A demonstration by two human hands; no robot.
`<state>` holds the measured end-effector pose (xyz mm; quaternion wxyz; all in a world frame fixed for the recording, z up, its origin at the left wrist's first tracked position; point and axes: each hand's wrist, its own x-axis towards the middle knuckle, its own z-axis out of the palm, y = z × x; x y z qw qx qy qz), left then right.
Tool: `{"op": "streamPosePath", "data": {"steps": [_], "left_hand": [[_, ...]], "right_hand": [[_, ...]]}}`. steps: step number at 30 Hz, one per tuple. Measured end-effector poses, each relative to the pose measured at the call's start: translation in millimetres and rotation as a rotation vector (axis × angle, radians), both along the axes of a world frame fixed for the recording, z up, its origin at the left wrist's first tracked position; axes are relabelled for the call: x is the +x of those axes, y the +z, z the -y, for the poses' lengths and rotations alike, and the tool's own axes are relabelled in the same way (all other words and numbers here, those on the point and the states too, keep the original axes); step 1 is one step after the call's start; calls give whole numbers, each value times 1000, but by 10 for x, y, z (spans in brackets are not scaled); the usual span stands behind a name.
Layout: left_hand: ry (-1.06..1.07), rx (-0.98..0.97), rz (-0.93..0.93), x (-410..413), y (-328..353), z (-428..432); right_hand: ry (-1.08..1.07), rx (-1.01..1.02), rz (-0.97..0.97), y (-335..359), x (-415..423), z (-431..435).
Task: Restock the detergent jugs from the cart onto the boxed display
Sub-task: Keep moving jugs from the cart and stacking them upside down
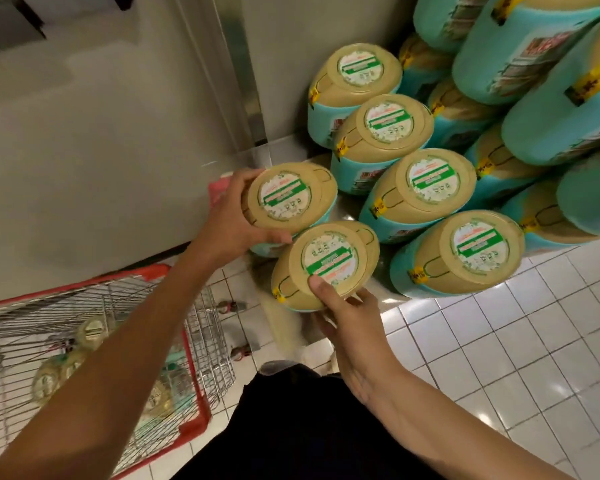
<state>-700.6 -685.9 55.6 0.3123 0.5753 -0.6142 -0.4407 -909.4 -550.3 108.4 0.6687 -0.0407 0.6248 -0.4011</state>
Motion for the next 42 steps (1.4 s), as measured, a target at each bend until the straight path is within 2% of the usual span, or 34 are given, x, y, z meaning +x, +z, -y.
{"op": "streamPosePath", "data": {"steps": [10,17,36,40,42], "left_hand": [[111,81,-114,181,3,902],[169,102,-214,262,46,1196],[366,83,-295,109,-57,1040],[423,56,-184,81,38,929],[434,6,-188,79,72,822]], "right_hand": [[-132,-3,33,73,581,954],[-115,-18,25,106,758,1315],[-131,-69,-40,-174,890,1370],[-194,-139,78,-184,846,1241],[-198,-159,142,-167,792,1144]]}}
